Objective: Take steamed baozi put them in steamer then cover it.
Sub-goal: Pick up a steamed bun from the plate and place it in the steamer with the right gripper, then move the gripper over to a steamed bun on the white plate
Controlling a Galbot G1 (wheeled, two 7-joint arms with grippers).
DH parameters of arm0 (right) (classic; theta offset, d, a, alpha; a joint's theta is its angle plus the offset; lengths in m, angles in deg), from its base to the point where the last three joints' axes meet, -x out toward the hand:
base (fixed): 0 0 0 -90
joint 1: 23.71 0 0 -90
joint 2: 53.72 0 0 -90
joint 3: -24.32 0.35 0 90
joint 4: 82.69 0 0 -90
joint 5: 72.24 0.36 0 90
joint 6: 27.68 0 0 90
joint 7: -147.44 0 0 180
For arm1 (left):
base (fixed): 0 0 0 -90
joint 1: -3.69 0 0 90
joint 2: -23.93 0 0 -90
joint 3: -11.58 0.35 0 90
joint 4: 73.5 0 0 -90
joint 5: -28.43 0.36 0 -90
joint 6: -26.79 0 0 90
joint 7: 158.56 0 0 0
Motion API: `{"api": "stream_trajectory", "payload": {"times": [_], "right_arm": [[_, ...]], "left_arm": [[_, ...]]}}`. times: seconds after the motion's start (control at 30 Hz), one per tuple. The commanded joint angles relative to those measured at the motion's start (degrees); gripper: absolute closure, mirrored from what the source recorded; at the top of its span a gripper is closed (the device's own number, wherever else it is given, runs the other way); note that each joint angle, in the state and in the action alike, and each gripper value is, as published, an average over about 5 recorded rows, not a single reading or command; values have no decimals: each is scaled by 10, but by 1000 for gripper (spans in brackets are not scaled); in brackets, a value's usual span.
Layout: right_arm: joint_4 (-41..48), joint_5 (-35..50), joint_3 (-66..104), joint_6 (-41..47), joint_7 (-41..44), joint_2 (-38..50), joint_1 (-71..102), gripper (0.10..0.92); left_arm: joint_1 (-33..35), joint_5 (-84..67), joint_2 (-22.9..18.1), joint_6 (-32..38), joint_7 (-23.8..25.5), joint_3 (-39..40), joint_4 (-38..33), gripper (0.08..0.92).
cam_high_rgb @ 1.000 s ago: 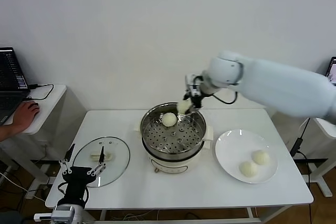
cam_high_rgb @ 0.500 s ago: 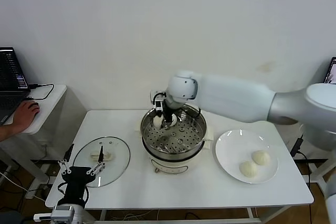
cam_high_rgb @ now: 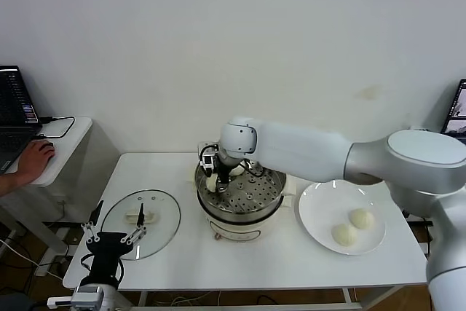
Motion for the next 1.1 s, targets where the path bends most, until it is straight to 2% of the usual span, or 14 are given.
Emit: {"api": "stream_trajectory", "payload": {"times": [0.03, 0.13, 0.27, 0.47, 0.67, 0.87, 1.1], "right_arm": [[10, -3, 2, 2, -3, -9, 9, 354], [-4, -4, 7, 2, 11, 4, -7, 270], [-56, -7, 6, -4, 62, 54, -63, 213], [-162, -33, -24, -40, 131, 187, -156, 203], [-239, -100, -36, -123, 197, 338, -181, 202], [-271, -191, -15, -192, 231, 486, -137, 203], [-267, -294, 72, -242, 222, 566, 9, 202]], "left_arm": [[0, 1, -1, 0, 0, 1, -1, 177], [1, 1, -2, 0, 0, 2, -2, 177], [0, 2, -1, -1, 1, 2, -4, 177], [0, 1, 4, -2, 3, 2, -7, 177], [3, 3, 5, -2, 4, 7, -11, 177], [12, 7, 5, -1, 5, 8, -16, 177], [24, 14, 2, 0, 4, 7, -17, 177]]}}
